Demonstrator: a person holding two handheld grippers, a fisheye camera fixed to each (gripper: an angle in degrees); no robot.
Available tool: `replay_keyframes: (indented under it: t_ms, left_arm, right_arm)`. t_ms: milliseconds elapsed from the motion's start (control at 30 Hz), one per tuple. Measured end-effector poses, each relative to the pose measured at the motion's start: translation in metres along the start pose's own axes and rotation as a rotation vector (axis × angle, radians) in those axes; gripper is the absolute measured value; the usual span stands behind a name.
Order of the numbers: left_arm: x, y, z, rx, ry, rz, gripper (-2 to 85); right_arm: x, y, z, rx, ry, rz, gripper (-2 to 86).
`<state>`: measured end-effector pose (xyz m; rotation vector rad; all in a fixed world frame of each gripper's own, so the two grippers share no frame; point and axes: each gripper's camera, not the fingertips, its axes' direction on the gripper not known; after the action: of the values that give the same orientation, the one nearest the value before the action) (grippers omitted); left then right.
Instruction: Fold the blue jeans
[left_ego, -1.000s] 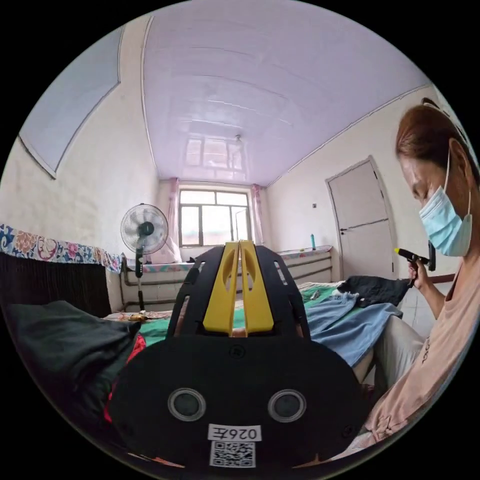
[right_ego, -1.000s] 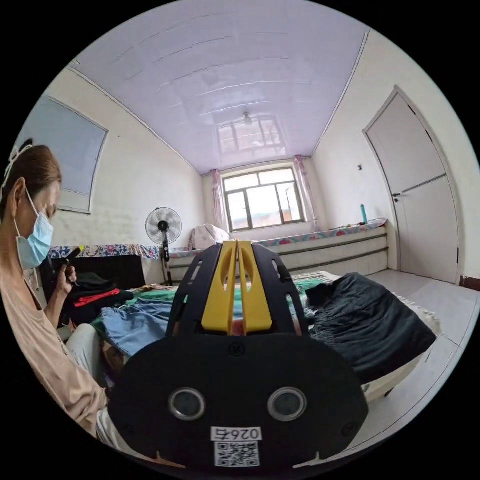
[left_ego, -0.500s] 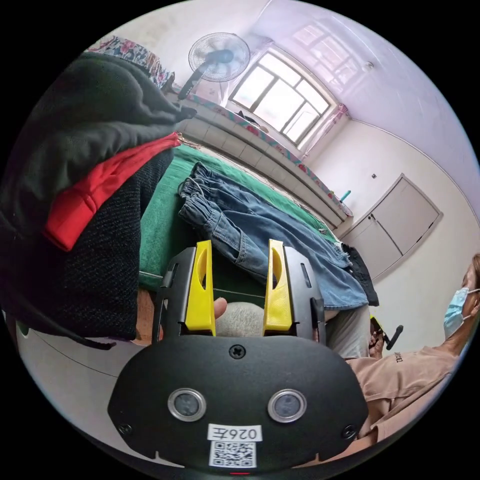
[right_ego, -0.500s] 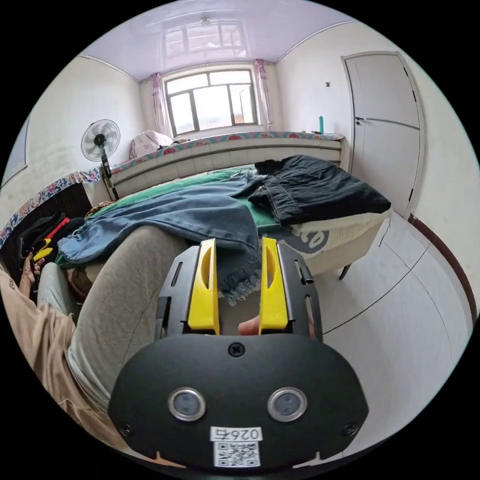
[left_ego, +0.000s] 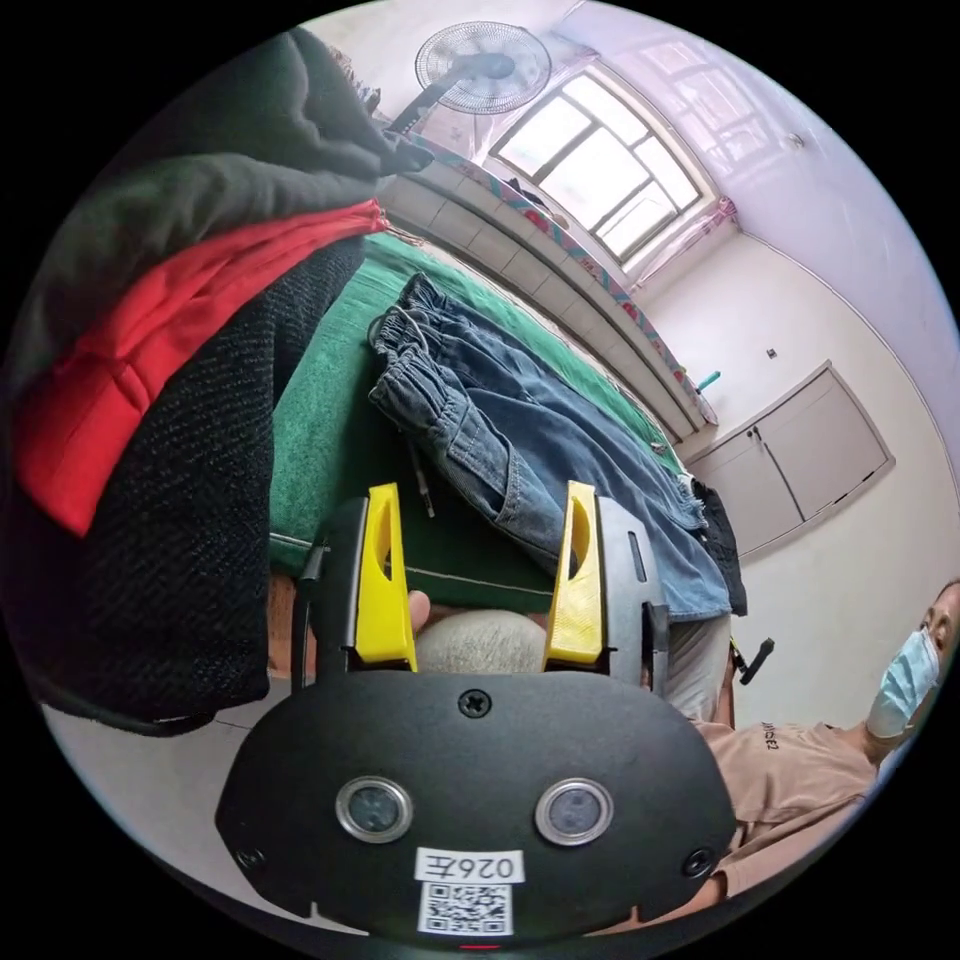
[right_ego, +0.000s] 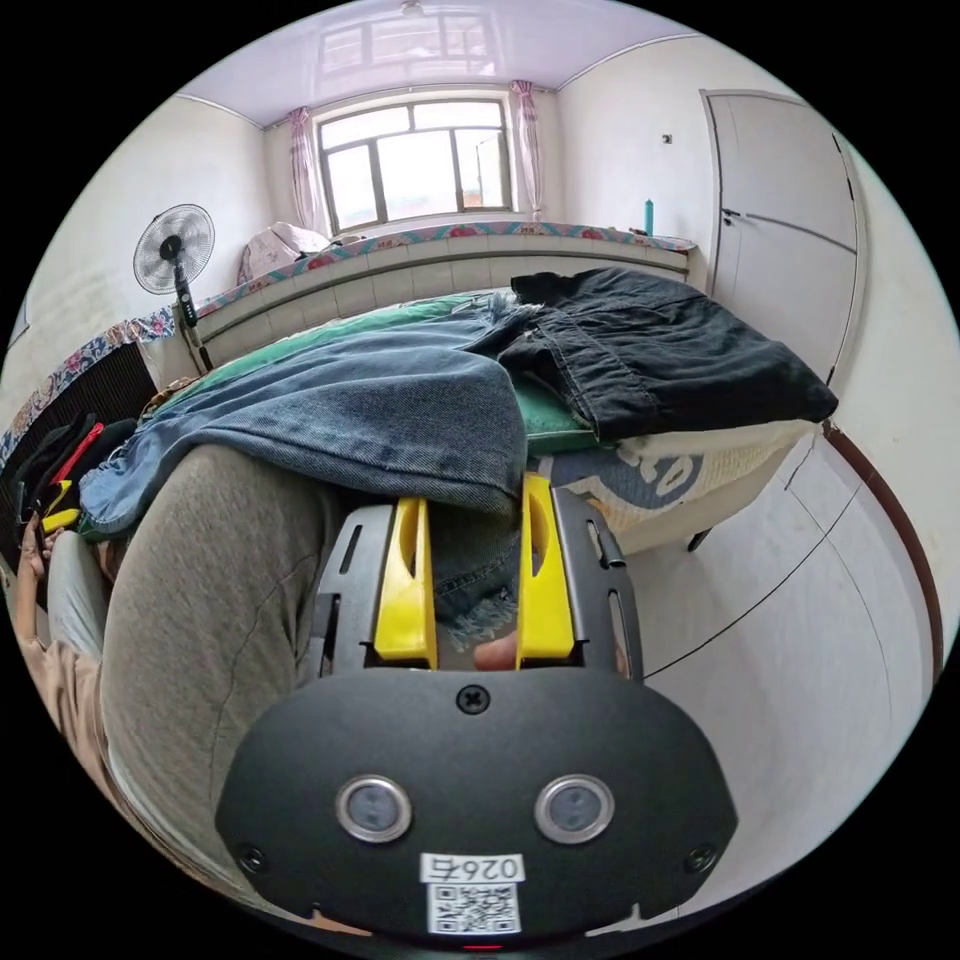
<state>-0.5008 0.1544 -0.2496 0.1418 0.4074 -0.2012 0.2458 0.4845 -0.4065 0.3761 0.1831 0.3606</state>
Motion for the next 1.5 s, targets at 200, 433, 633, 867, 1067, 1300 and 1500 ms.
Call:
replay_keyframes:
  t_ms: [200,433,633,867,1067,1300,1500]
  left_arm:
    - [0.018,-0.027,0.003,-0.036,-0.037,0.088,1.1]
    - [0.033,-0.031,-0.044,0.253,0.153,0.080,-0.3]
    - [0.064,-0.096,-0.035,0.318,0.160,0.082,-0.4]
    - [0.115,-0.252,0.069,0.150,-0.053,0.091,0.2]
    - [0.136,-0.322,0.168,-0.056,-0.174,0.007,1.0]
    - [0.214,-0.270,0.215,-0.128,-0.184,0.315,10.2]
    - [0.277,-0.257,0.243,-0.084,-0.215,0.524,10.1]
  right_arm:
    - [-0.022,-0.028,-0.018,0.049,0.051,-0.031,-0.7]
    - [-0.104,-0.081,-0.047,0.154,0.543,-0.415,-1.0]
    - [-0.139,-0.171,-0.013,0.134,0.624,-0.689,-1.0]
    - [-0.142,-0.360,0.124,-0.208,0.335,-0.728,2.0]
    - [-0.099,-0.456,0.239,-0.444,0.376,-0.385,9.9]
    - [-0.037,-0.414,0.223,-0.334,0.117,-0.118,7.8]
    - [0.022,-0.401,0.247,-0.299,-0.134,0.234,12.6]
